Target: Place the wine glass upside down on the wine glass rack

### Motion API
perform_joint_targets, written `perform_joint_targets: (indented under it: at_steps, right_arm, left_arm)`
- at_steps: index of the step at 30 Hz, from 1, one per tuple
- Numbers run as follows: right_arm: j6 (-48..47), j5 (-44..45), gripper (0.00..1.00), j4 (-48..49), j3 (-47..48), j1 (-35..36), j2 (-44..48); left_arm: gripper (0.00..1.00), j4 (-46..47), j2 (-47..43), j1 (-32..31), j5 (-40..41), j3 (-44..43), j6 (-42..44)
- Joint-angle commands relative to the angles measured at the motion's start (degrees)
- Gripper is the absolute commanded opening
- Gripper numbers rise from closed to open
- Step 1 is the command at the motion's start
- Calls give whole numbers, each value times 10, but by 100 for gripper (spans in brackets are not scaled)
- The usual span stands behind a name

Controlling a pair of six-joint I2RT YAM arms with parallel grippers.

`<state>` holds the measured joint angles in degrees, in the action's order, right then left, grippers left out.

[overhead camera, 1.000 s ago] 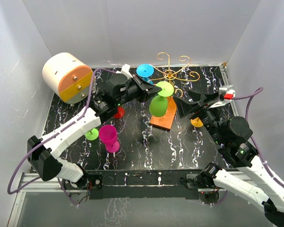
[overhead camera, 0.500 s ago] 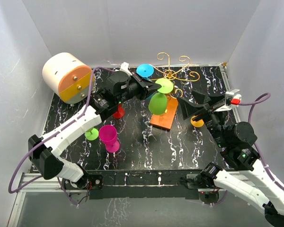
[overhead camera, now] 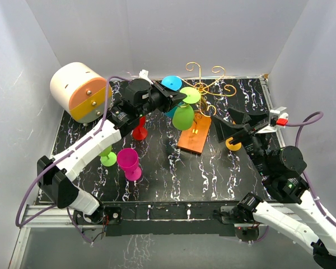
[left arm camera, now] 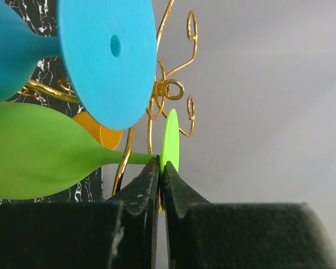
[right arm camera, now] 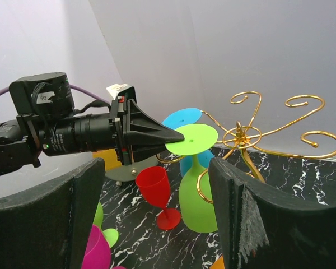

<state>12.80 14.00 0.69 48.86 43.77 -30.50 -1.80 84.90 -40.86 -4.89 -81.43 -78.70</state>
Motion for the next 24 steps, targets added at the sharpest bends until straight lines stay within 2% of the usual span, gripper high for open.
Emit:
perform_joint_targets:
  at_steps: [1, 13, 24]
  right_arm:
    - [9, -8, 74, 28, -6, 2, 1]
    - [17, -24, 73, 31, -11, 1, -5]
    - [22, -28, 73, 31, -10, 2, -5]
  left_arm:
    - [0, 7, -12, 6, -1, -22, 0]
    - [0, -5, -30, 13, 4, -23, 21]
    - [0, -3, -52, 14, 11, -6, 6]
